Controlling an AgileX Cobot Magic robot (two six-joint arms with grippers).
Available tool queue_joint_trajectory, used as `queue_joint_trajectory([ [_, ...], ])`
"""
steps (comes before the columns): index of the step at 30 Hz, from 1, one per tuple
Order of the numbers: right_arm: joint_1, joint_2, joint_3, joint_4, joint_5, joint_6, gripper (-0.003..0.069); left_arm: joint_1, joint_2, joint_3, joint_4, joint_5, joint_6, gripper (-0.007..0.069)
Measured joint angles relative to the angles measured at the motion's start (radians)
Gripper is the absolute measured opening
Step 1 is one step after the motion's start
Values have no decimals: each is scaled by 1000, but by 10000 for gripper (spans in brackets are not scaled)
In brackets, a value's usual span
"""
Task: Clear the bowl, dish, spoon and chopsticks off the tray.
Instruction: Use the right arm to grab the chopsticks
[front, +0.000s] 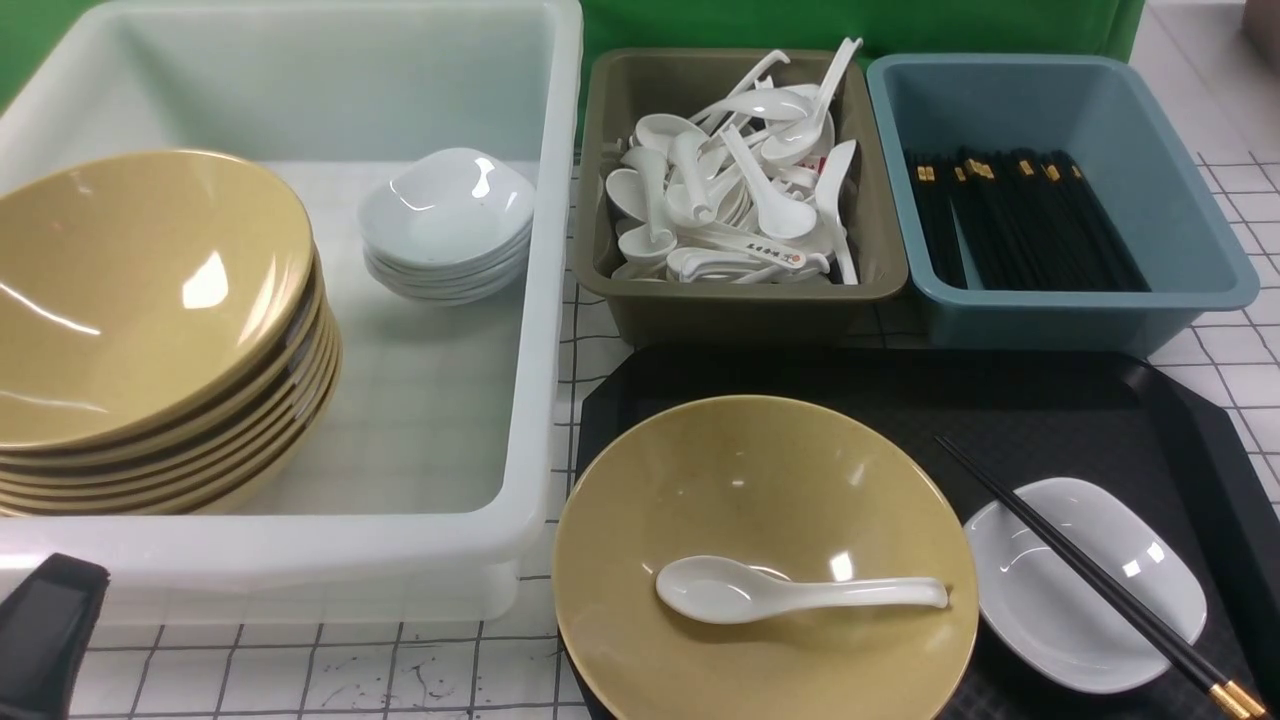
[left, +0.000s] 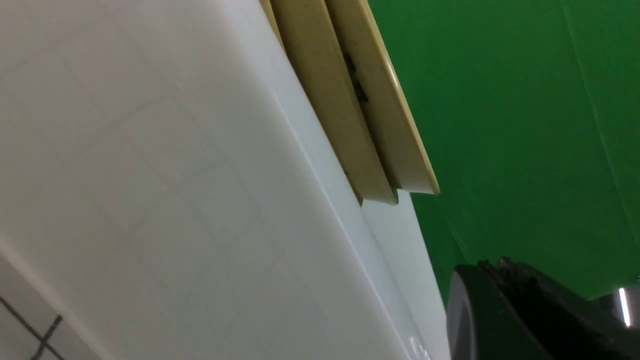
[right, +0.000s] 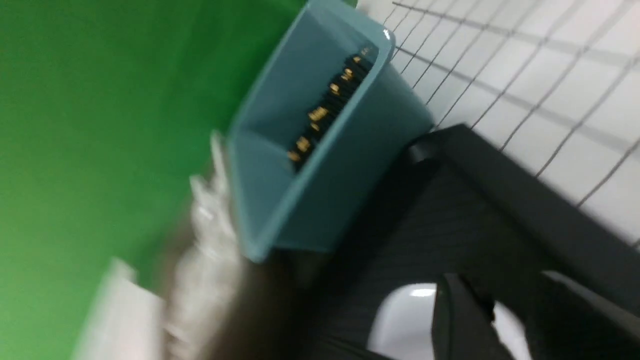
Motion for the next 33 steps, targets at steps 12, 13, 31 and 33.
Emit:
queue_joint_trajectory([
  [12, 7, 0, 0, 27, 0, -47, 239, 0, 0, -27, -20, 20, 39, -6],
  [13, 19, 0, 0, 31, -11, -82, 239, 0, 0, -56, -7, 44, 64, -6],
  [31, 431, 713, -636, 35, 573, -1088, 36, -77, 647, -827, 710, 845, 336, -6],
  [33, 436, 816, -711, 35, 672, -1170, 36, -143, 713, -876, 712, 885, 370, -6],
])
